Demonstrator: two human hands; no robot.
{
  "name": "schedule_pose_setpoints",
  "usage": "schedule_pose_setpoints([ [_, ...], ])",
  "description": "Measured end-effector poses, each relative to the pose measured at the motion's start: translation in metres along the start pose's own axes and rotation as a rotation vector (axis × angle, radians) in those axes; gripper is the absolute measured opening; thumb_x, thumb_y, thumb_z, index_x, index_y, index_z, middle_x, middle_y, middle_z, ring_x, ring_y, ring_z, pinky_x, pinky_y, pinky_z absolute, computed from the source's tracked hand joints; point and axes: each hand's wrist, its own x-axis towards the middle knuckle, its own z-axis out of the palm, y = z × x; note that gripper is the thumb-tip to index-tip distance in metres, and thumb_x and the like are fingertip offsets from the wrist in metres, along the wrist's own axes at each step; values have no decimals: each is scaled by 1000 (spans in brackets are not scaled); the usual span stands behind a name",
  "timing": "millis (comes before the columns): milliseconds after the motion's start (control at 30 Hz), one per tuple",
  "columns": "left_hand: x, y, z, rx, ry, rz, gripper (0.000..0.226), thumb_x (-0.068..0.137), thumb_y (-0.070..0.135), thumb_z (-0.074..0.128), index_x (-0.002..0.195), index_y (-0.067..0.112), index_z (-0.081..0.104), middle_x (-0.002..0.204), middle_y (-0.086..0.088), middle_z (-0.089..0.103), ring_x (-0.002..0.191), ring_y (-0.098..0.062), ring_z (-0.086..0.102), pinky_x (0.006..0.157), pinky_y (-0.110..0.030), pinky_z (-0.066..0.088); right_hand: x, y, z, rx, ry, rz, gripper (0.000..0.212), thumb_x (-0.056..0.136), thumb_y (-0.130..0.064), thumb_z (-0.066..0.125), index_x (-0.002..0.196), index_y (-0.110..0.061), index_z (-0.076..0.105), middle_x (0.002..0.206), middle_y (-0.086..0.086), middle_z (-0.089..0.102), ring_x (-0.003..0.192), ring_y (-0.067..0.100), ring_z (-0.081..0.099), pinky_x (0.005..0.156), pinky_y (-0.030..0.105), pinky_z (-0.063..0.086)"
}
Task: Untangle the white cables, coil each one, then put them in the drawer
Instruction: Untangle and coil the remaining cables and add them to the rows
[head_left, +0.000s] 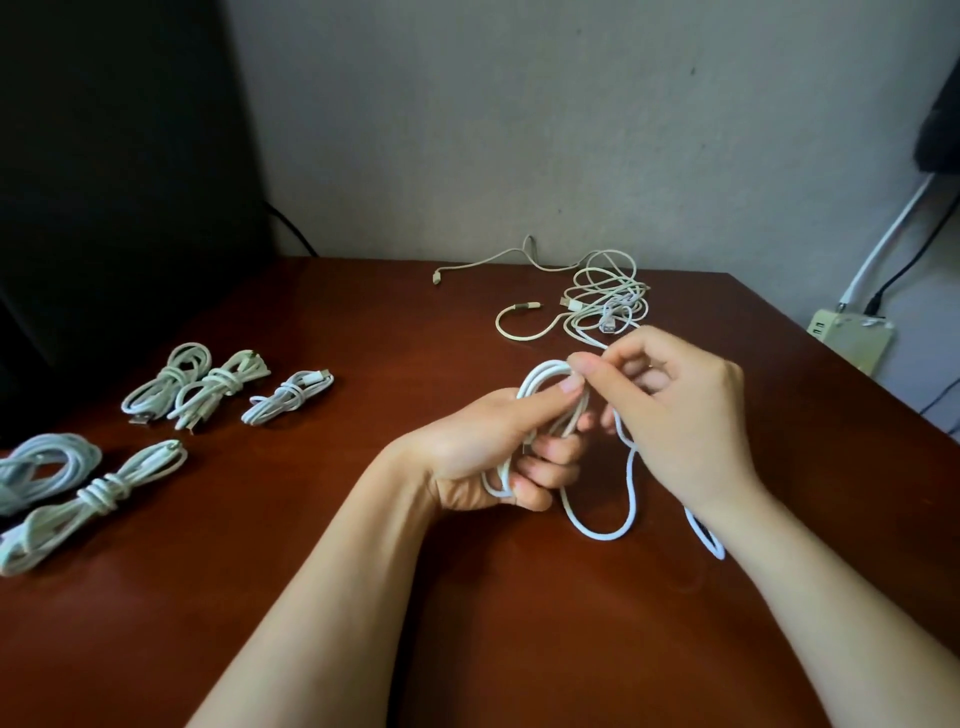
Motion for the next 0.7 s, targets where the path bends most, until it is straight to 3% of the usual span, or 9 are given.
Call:
schedule_pose_setpoints([
  [167,1,0,3,98,110,47,41,86,56,47,91,15,45,61,4,20,55,-9,12,43,-15,15,4,0,-3,28,-55,254,29,78,-31,74,69,-8,60,42,-2,57,38,18,61,41,21,46],
  [333,4,-4,3,95,167,93,35,87,50,44,72,20,34,61,2,20,53,-9,14,43,-16,15,5,4,-2,81,-89,404,34,74,-41,73,75,-9,58,44,-2,56,42,22,63,42,24,48],
  [467,8,-6,6,55,183,132,33,87,49,43,77,18,37,59,3,22,49,-7,19,41,-14,19,6,6,3,115,-112,507,61,63,-59,68,84,-3,58,52,2,55,39,15,58,41,22,45],
  [533,10,-7,8,51,184,151,34,86,50,43,80,17,39,59,3,23,48,-6,20,41,-14,19,6,6,4,139,-117,528,72,54,-67,60,85,-2,58,55,5,55,38,15,55,40,23,45],
  [700,12,-6,10,-53,234,176,33,92,49,40,78,19,37,59,4,25,45,-5,23,39,-13,22,6,9,6,106,-242,507,79,59,-73,46,91,-2,62,59,8,58,43,16,56,44,24,46],
])
